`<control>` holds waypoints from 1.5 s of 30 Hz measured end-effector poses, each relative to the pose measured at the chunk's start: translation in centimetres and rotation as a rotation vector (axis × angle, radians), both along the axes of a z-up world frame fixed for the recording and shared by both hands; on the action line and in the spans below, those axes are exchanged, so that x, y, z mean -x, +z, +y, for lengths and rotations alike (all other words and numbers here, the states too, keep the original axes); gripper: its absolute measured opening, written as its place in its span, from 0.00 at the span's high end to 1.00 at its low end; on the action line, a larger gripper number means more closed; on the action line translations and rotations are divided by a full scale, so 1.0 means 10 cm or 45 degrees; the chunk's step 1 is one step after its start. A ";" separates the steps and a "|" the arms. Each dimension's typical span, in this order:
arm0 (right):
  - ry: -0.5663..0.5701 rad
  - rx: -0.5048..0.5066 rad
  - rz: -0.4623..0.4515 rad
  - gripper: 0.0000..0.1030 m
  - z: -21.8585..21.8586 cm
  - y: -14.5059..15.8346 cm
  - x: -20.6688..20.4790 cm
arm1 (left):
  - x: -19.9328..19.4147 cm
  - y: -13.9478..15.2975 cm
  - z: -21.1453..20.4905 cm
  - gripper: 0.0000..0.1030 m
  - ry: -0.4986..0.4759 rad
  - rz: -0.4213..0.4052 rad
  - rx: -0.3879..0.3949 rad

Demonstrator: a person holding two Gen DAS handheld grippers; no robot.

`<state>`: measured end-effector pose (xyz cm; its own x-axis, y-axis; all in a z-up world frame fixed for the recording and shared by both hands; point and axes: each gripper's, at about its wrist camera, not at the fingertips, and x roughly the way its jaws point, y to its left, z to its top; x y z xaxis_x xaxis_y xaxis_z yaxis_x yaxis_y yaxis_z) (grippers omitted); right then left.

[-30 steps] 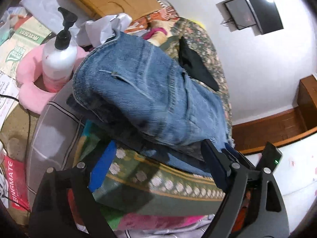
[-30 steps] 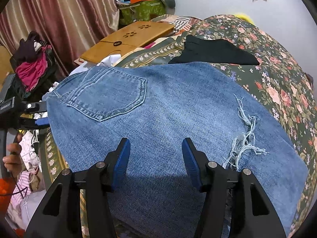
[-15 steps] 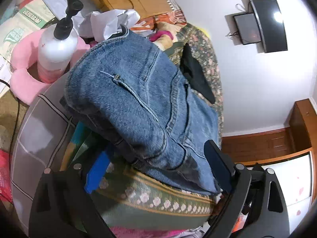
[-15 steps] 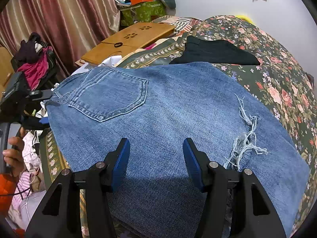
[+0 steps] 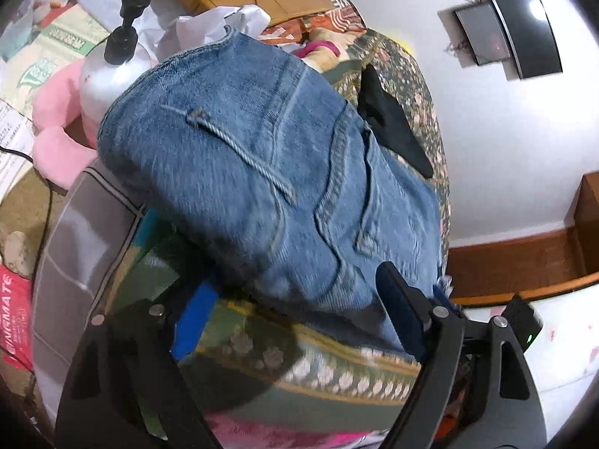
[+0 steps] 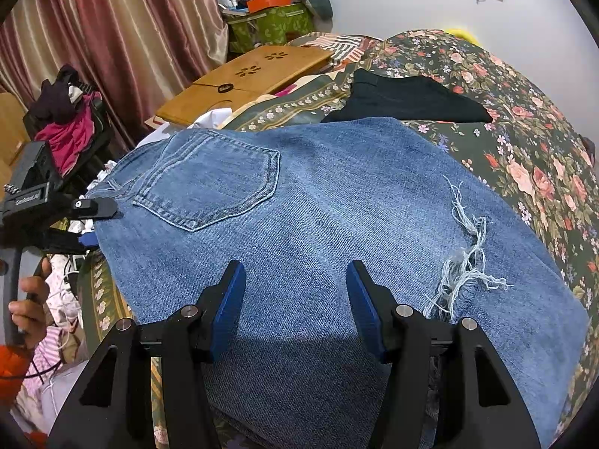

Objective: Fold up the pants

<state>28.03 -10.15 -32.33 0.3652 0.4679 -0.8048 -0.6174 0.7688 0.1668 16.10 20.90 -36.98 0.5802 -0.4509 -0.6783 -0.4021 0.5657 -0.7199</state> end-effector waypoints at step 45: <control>-0.714 -0.254 0.083 0.47 -2.61 -0.21 0.33 | -0.85 2.52 -2.66 0.87 -0.526 -0.613 -0.962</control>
